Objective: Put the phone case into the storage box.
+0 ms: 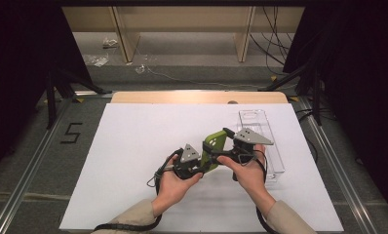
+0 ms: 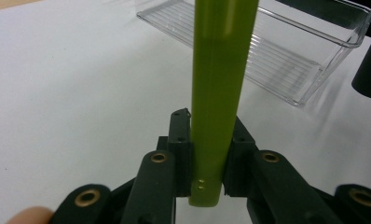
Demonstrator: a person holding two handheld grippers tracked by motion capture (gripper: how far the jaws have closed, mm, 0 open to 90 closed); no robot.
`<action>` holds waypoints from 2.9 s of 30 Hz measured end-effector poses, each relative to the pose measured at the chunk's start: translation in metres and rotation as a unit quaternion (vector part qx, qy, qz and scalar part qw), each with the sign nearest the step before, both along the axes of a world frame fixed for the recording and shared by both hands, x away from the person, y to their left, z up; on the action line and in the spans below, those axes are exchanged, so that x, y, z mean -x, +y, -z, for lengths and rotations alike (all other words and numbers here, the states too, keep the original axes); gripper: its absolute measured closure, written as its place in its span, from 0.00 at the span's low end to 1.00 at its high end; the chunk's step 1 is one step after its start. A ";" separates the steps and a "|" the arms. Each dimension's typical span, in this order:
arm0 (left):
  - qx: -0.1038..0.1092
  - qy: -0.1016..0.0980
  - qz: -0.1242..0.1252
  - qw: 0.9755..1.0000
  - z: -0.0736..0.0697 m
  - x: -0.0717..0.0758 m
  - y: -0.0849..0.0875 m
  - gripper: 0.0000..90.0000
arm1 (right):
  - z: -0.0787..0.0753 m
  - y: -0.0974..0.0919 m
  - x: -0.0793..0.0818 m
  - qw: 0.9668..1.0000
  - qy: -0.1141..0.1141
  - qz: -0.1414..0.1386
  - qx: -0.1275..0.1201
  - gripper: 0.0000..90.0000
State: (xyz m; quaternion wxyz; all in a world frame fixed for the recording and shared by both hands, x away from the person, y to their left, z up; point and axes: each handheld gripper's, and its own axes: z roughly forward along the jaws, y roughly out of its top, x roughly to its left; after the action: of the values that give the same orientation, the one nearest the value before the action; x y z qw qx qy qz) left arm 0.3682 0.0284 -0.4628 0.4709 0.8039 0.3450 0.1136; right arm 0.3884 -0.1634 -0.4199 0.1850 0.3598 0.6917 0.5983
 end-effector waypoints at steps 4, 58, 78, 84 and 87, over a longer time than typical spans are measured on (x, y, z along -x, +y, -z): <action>0.000 0.001 0.001 1.000 0.000 0.000 0.000 0.85 | 0.000 0.000 0.000 1.000 0.000 0.001 -0.001 0.09; 0.002 -0.009 0.010 1.000 -0.003 -0.001 0.000 0.54 | -0.006 0.002 0.003 1.000 -0.027 -0.004 0.000 0.19; -0.049 -0.037 0.061 0.996 -0.018 0.011 0.031 0.00 | -0.018 -0.016 -0.003 0.999 -0.038 0.009 0.000 0.18; -0.045 -0.038 0.060 0.996 -0.017 0.014 0.049 0.00 | -0.019 -0.020 -0.005 0.999 -0.041 0.012 0.000 0.18; -0.041 -0.039 0.064 0.996 -0.017 0.016 0.057 0.00 | -0.020 -0.022 -0.005 0.999 -0.042 0.015 0.000 0.18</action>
State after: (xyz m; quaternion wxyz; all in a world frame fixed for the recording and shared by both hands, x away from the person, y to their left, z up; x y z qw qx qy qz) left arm 0.3519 0.0851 -0.4462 0.4571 0.8377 0.2698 0.1285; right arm 0.3938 -0.1852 -0.3996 0.2225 0.3445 0.6783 0.6097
